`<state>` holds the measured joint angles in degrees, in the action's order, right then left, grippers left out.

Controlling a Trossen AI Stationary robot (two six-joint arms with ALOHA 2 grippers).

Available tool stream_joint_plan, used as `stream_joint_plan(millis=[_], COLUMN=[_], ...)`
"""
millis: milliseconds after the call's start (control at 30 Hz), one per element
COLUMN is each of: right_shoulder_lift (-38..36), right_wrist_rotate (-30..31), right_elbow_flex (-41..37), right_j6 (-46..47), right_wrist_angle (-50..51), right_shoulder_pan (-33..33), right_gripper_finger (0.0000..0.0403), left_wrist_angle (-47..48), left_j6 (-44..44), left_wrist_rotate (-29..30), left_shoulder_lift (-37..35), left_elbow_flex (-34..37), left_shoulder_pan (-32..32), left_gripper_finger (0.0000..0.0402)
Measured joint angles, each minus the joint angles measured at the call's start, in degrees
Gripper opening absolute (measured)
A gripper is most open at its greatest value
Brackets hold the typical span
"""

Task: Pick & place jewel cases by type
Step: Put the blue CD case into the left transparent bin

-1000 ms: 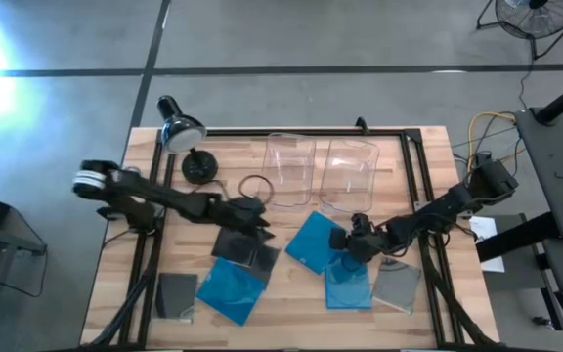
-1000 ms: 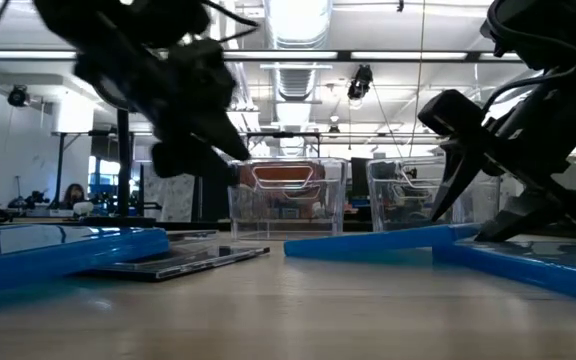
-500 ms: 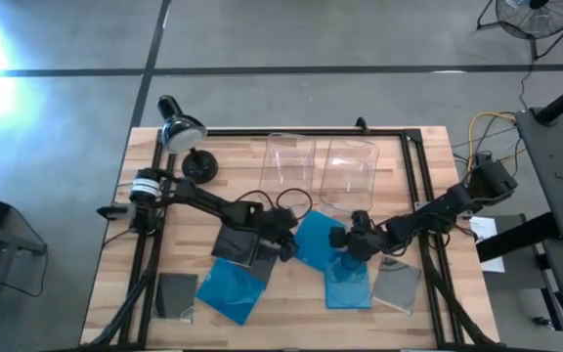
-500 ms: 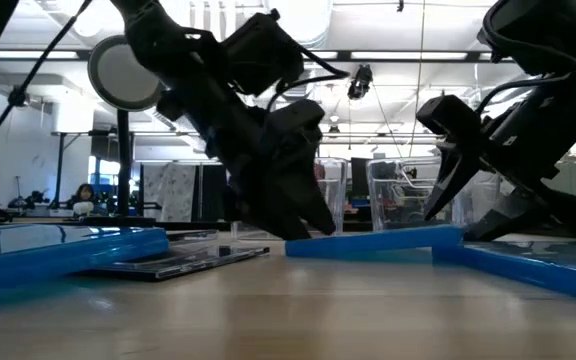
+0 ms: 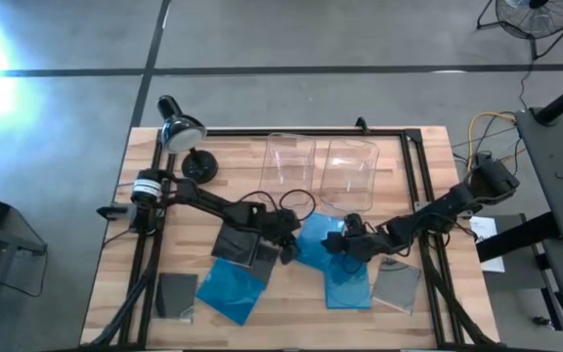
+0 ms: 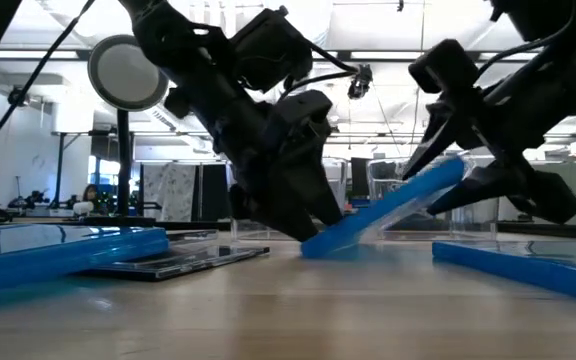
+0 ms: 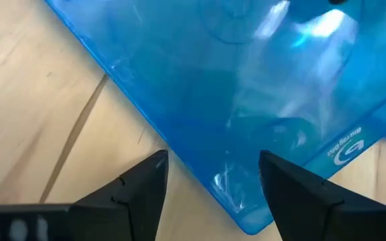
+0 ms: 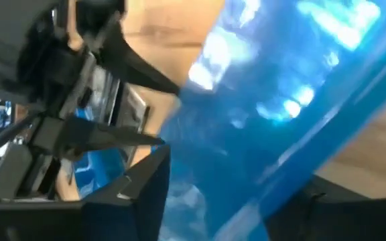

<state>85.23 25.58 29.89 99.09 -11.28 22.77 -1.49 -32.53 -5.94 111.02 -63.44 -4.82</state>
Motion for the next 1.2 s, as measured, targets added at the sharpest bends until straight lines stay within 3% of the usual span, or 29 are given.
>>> stream_joint_plan(millis=[267, 433, 600, 733, 800, 933, 1067, 1200], right_shoulder_lift=[-1.91, -8.03, -17.8, -23.44, -23.83, -16.38, -4.47, 6.32], right_wrist_rotate=[-1.69, -7.67, -9.57, -10.03, -14.83, -30.82, -45.51, -48.14], right_elbow_flex=[0.06, -0.03, 1.77, 4.51, 6.8, 12.91, 20.62, 28.42], right_j6=[4.32, -1.02, -9.87, -18.4, -24.08, -34.98, -41.13, -43.53], right_wrist_angle=[0.7, 2.98, 3.7, 4.6, 7.15, 13.09, 12.69, 17.99], right_shoulder_pan=[-0.04, -0.05, -2.64, -13.21, -21.69, -39.24, -48.38, -50.38], right_gripper_finger=[0.0026, 0.0028, 0.0028, 0.0028, 0.0028, 0.0028, 0.0029, 0.005], left_wrist_angle=[9.98, 19.46, 29.84, 33.63, 34.31, 35.0, 36.01, 40.83], left_j6=[2.14, 3.52, 2.67, -0.42, -1.35, -2.67, -4.12, -8.2], left_wrist_rotate=[4.41, 5.41, 12.07, 18.61, 22.21, 27.98, 29.69, 30.34], left_shoulder_lift=[-7.56, -16.07, -26.12, -33.63, -36.8, -41.75, -44.54, -45.06], left_elbow_flex=[0.09, 0.08, 0.07, 0.22, 0.7, 1.49, 1.97, 1.99], left_shoulder_pan=[-0.62, -2.6, -3.68, -3.78, -3.78, -3.76, -3.76, -4.04], left_gripper_finger=[0.0213, 0.0213, 0.0213, 0.0213, 0.0213, 0.0213, 0.0213, 0.0213])
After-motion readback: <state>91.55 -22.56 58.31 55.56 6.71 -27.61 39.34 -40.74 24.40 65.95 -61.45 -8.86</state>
